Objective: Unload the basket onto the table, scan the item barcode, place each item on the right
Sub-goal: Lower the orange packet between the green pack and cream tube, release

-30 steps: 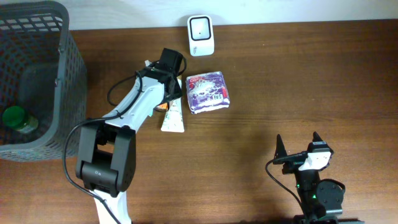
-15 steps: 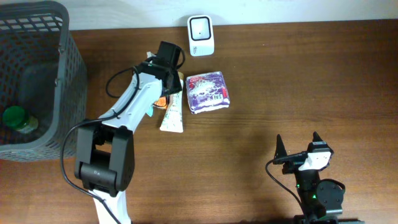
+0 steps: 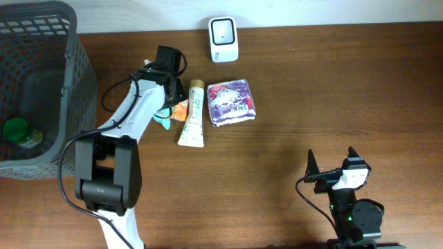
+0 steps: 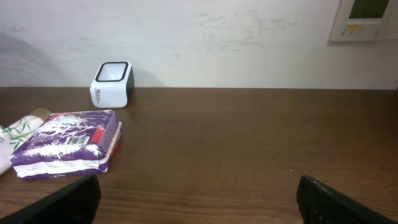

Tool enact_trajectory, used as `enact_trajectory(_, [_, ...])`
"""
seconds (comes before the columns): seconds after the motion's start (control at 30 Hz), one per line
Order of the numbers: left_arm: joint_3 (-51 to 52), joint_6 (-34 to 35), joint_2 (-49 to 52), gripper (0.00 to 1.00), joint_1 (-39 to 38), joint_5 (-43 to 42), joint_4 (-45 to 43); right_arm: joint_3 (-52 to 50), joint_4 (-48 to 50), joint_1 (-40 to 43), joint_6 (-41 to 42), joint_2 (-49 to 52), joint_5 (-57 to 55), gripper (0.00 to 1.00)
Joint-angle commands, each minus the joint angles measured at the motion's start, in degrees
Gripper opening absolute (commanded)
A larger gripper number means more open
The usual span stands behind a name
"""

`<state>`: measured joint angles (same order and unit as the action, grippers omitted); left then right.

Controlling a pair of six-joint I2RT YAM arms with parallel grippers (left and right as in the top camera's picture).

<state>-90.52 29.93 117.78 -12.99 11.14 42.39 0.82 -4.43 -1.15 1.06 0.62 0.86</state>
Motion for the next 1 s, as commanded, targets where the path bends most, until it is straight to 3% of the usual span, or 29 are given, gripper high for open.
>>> enact_trajectory(0.0, [0.6,-0.3,4.4,0.09,0.0,-0.1,-0.7,-0.5,-0.1,0.4,-0.2,-0.3,-0.5,0.99])
enact_trajectory(0.2, [-1.2,-0.3,4.8,0.16,1.0,6.8,-1.8,-0.5,-0.1,0.4,-0.2,-0.3,-0.5,0.99])
enact_trajectory(0.47, [-10.5,-0.3,4.6,0.13,3.3,7.5,5.1,-0.5,-0.1,0.4,-0.2,-0.3,-0.5,0.99])
enact_trajectory(0.67, [-15.7,-0.3,4.9,0.11,2.9,-9.1,10.6,-0.5,-0.1,0.4,-0.1,-0.3,-0.5,0.99])
enact_trajectory(0.97, [-8.9,-0.3,10.6,0.12,1.7,-9.2,11.3,-0.5,-0.1,0.4,-0.2,-0.3,-0.5,0.99])
